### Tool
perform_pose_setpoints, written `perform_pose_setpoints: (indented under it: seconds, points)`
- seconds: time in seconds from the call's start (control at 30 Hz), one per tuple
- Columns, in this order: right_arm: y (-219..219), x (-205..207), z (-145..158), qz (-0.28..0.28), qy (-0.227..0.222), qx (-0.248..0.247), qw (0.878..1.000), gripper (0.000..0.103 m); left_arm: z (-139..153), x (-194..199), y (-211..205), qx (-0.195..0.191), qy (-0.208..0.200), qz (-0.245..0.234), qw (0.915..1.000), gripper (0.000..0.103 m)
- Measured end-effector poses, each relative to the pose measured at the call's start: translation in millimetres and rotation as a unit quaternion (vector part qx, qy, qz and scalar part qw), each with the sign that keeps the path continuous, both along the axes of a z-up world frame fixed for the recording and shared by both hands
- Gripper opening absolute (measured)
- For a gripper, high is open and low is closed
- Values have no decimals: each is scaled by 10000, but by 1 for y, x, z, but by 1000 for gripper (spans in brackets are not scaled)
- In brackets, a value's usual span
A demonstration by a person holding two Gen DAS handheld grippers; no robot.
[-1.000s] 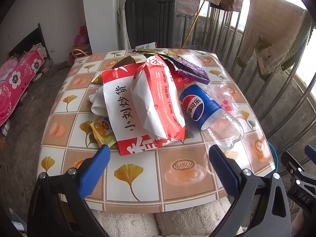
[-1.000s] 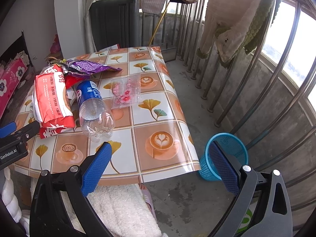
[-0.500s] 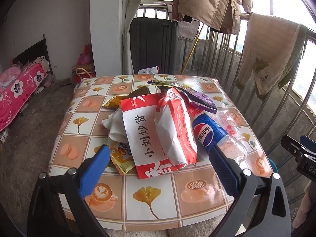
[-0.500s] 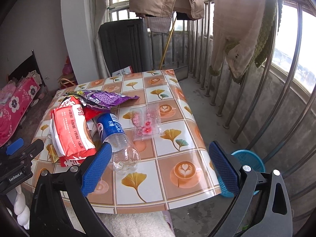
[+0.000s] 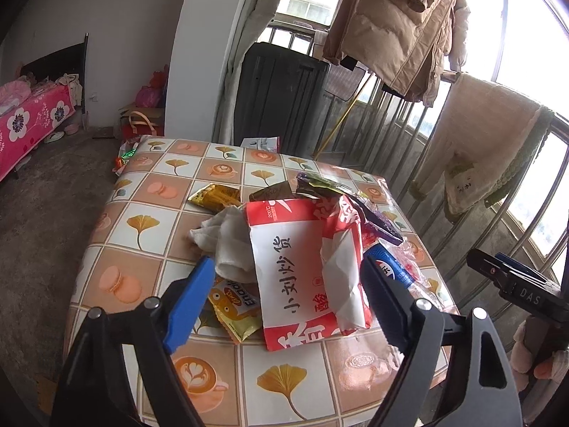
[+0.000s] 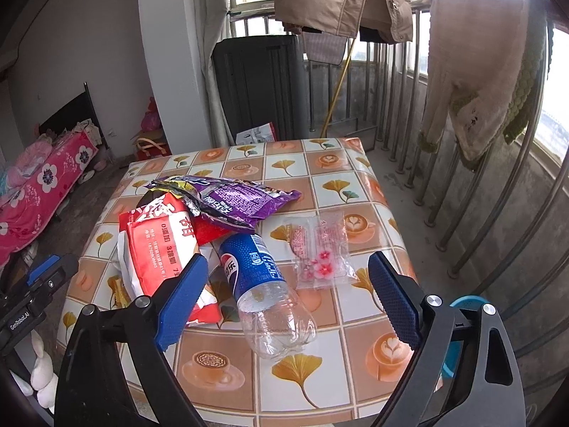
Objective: Collect trash
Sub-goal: 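Grasp the red-white snack bag with the left tool while the right tool approaches the clear wrapper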
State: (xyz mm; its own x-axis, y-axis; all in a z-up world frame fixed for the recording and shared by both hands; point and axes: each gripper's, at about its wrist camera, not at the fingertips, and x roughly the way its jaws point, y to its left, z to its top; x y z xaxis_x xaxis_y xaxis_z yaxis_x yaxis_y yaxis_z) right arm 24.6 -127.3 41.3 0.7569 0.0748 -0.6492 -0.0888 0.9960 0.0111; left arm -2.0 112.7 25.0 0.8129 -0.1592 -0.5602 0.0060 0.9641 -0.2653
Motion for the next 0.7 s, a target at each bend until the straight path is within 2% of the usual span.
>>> perform_pose_setpoints:
  seconds: [0.13, 0.23, 0.4, 0.6, 0.7]
  points:
    - [7, 14, -3, 76, 104, 38, 9999, 83, 7, 4, 1, -507, -188, -540, 9971, 77]
    - [5, 24, -6, 42, 192, 115, 9997, 80, 9, 13, -7, -728, -196, -979, 9923, 77]
    - [-9, 37, -12, -105, 397, 225, 9989, 78, -4, 38, -25, -549, 129, -1215, 9910, 73]
    - [-37, 62, -28, -304, 834, 315, 9956, 77, -26, 65, -34, -688, 602, -1356, 9865, 64]
    - [-52, 75, -39, -370, 1150, 582, 9910, 77, -34, 72, -34, -739, 745, -1392, 9847, 59]
